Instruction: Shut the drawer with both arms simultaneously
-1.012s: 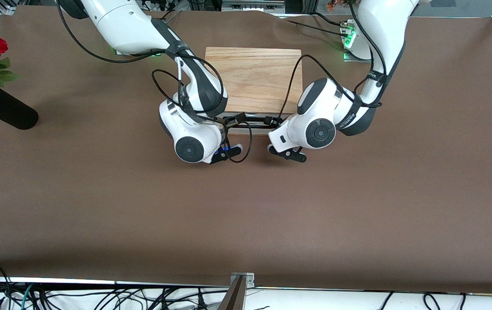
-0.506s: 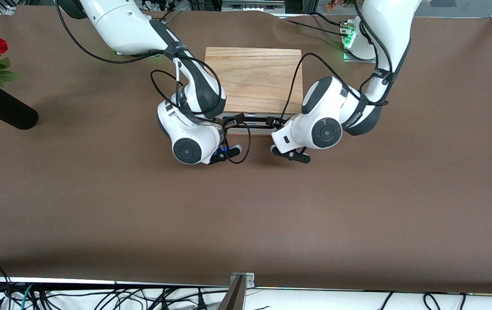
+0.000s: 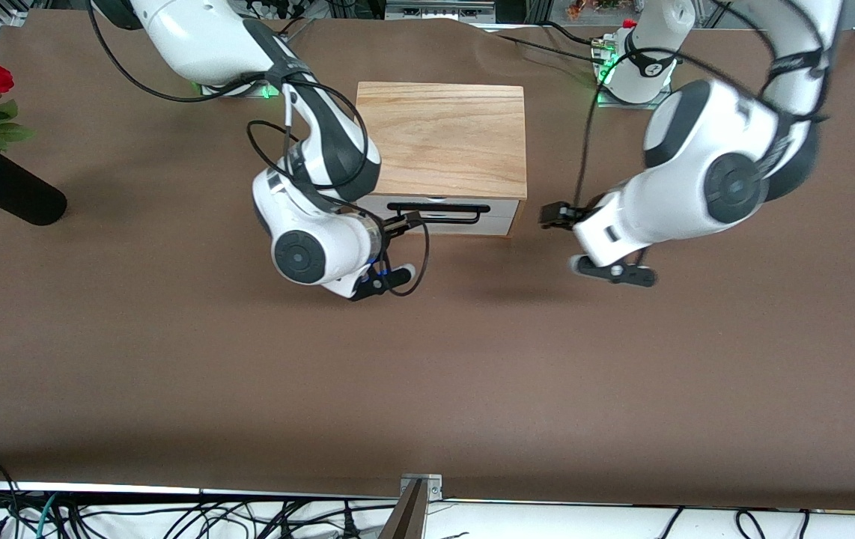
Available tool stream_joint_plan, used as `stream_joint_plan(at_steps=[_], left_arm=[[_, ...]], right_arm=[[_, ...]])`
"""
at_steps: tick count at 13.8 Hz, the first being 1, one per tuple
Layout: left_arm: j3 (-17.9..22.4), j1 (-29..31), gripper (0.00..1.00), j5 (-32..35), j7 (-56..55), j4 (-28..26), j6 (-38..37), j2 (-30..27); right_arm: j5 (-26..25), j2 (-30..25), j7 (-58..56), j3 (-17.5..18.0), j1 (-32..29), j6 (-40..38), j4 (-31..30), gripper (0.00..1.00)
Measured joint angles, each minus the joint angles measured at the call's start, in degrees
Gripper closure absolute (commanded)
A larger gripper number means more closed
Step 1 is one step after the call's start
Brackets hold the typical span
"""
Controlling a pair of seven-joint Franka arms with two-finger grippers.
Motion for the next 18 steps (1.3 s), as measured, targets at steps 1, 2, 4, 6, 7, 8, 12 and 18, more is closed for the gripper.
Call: stream_joint_plan(at_steps=[1,2,4,6,7,8,12,18], left_arm=[[0.07,1.04,0.00,1.85,0.00,0.00,-0.27,-1.55],[0.13,2.09,0.00,3.58,0.00,0.00,-0.40,-2.78],[0.22,4.53,0.00,7.04,0.03,0.13,-0.38,-4.73],[0.30,7.52,0.00,8.58,0.05,1.84,-0.18,-6.11],[0.34,9.18,0.00,9.80,0.12,3.38,-0.19,-6.55],[0.57,10.30,0.00,10.60,0.26,4.22,-0.34,-7.23],[3.08,10.30,0.00,10.84,4.79,-0.70,-0.75,-12.10],[6.12,9.87,0.00,10.84,8.10,-7.23,-0.64,-16.29]], right_arm=[[0.00,-0.56,-0.03,-1.88,-0.13,-0.01,1.22,0.00],[0.00,-1.29,-0.44,-3.98,-0.24,-0.01,1.87,0.00],[-0.01,-2.66,-3.94,-8.20,-0.74,0.04,2.81,0.00],[-0.01,-4.21,-7.06,-11.18,-2.40,-0.89,3.40,0.00],[-0.01,-4.98,-7.58,-11.72,-4.00,-1.46,3.47,0.00],[-0.01,-5.62,-7.91,-11.91,-5.94,-1.80,3.48,0.00],[-1.86,-6.02,-8.86,-13.70,-10.37,-2.05,3.48,0.00],[-11.95,-12.12,-8.62,-14.80,-12.98,-2.01,2.41,0.00]])
